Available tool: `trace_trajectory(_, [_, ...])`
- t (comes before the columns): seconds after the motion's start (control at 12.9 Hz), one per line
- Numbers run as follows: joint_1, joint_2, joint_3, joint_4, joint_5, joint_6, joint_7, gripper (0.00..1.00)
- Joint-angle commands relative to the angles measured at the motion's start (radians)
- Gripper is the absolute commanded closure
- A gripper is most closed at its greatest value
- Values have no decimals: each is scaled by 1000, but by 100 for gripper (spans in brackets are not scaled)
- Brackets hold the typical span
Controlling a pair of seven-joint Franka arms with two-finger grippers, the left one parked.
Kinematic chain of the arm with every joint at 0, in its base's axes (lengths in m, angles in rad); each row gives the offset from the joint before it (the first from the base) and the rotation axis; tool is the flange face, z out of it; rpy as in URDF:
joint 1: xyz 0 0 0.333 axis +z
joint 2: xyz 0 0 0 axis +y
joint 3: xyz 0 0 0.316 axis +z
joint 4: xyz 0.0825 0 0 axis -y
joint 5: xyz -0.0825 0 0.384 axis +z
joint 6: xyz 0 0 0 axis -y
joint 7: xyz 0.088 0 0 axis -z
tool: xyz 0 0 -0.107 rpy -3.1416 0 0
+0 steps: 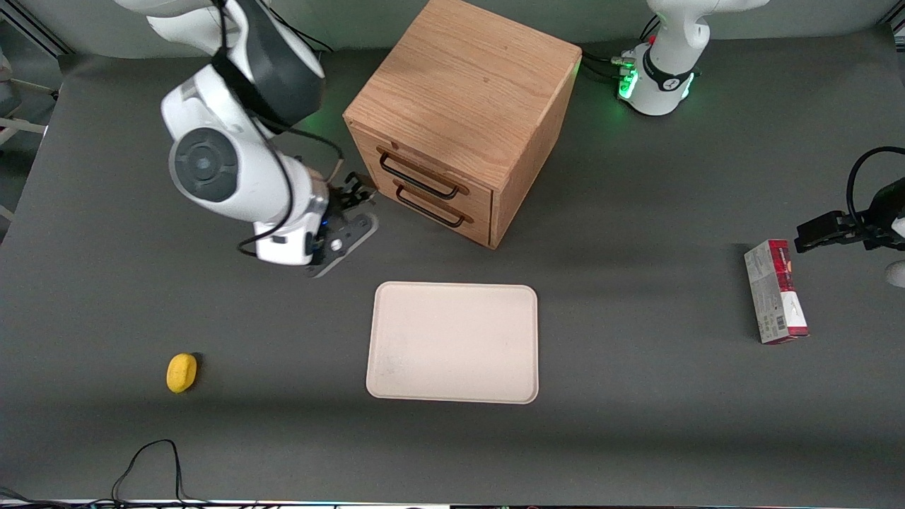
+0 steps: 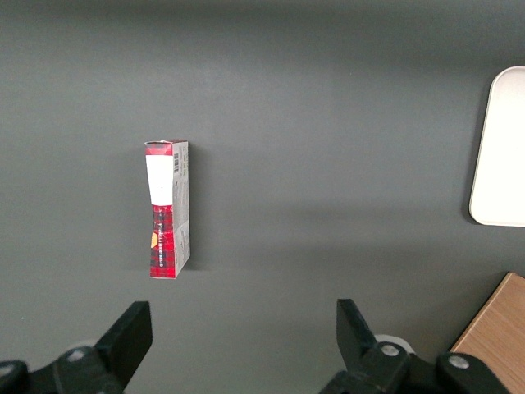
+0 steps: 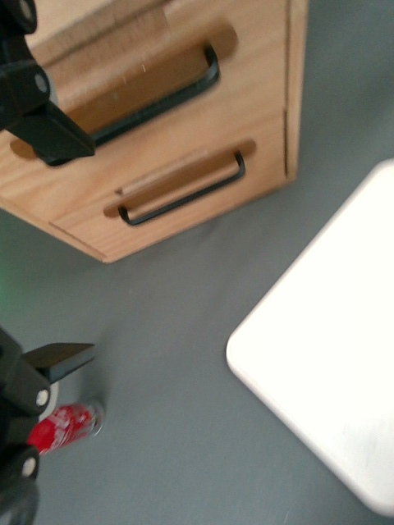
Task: Open upper drawer
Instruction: 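Move the right gripper toward the upper drawer's black handle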
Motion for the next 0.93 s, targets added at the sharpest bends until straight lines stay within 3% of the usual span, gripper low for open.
trace_trajectory(0.0, [16, 39, 39, 35, 15, -17, -159, 0])
trace_trajectory(0.85, [82, 102, 42, 9, 21, 55, -185, 0])
